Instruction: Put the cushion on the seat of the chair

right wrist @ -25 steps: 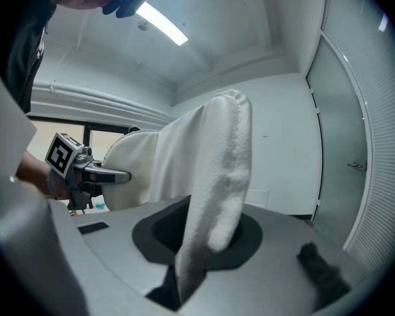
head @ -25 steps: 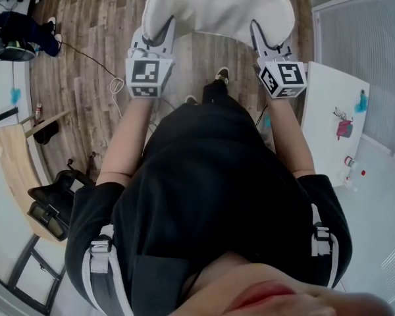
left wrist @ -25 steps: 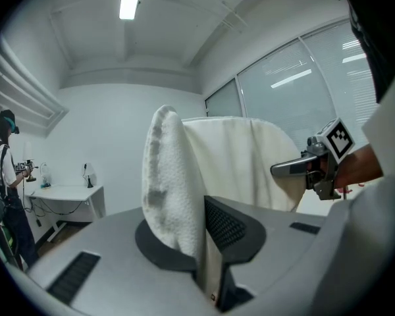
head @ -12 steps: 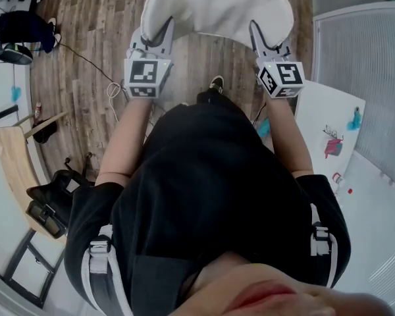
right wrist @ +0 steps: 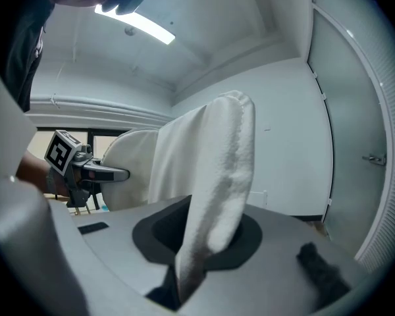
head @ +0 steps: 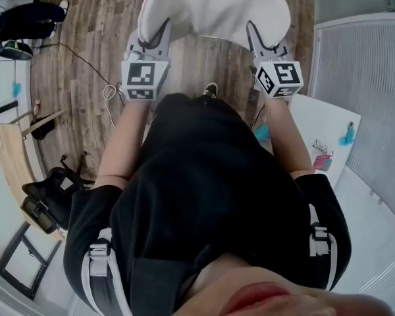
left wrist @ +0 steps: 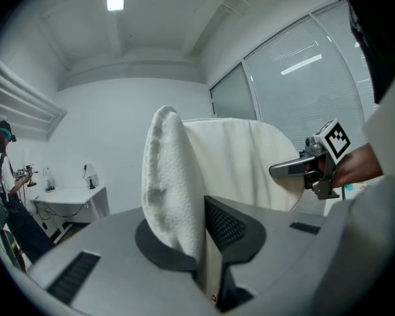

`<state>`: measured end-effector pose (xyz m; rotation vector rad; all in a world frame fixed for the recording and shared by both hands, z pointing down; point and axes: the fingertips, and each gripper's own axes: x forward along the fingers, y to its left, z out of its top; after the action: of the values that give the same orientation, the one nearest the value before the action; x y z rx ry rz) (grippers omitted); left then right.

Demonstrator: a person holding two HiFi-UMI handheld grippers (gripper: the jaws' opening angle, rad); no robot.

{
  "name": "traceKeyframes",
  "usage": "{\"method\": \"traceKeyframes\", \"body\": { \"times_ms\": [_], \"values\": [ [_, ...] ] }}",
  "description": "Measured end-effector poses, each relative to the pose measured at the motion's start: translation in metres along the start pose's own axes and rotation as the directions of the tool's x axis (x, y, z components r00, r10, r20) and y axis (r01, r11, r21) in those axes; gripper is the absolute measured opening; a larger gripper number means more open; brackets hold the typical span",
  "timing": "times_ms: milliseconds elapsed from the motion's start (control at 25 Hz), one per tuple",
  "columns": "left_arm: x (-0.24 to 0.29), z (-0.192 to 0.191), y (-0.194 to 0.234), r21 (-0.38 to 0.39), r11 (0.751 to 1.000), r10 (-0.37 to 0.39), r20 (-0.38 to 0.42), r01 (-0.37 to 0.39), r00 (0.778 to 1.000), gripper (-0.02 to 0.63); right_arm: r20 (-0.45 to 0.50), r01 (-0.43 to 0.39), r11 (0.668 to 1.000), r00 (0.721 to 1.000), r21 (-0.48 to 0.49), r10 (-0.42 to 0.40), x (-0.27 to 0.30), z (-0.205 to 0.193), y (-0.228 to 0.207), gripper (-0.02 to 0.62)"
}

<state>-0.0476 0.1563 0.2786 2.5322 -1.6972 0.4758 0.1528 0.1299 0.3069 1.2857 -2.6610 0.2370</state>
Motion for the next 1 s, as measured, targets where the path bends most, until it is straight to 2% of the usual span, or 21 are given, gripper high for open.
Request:
{"method": "traceKeyframes", "body": {
  "times_ms": [240,520,1000],
  "values": [
    [0.022,0.008,-0.009,0.01,1.0,0.005,-0.006,-0.005,1.0,0.054,-0.003,-0.007,1.0,1.0,0.012,0.007,0.005,0.001,-0.027,0.055],
    [0.053,0.011,0.005,0.017,1.0,-0.004,-0.01,0.004,1.0,0.054,-0.01,-0.002,1.0,1.0,0.021,0.002,0.03,0.001,-0.045,0.055],
    [0.131,0.013,0.067,-0.006,0.998,-0.065,-0.001,0.065,0.998,0.054,-0.047,0.056,0.998,0.997,-0.003,-0.056,0.109,0.019,-0.074,0.055]
  ]
}}
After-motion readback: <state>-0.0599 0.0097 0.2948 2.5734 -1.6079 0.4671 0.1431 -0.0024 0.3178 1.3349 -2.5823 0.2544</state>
